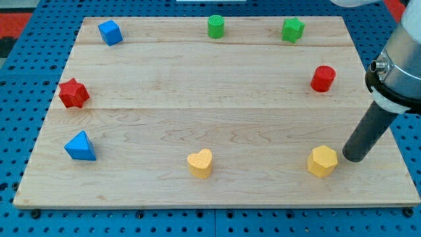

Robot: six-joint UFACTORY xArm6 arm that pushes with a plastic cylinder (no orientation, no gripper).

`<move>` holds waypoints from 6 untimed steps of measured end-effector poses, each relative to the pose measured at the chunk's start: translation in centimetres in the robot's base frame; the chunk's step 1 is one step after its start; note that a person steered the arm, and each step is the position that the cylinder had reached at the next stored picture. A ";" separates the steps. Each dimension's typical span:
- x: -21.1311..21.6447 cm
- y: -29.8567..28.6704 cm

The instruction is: Push the yellow hexagon into the yellow heart

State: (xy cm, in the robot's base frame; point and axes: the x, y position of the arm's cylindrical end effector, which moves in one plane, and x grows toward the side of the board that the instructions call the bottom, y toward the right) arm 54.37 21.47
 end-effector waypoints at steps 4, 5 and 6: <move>3.1 -9.2; 4.1 -15.6; 3.8 -21.6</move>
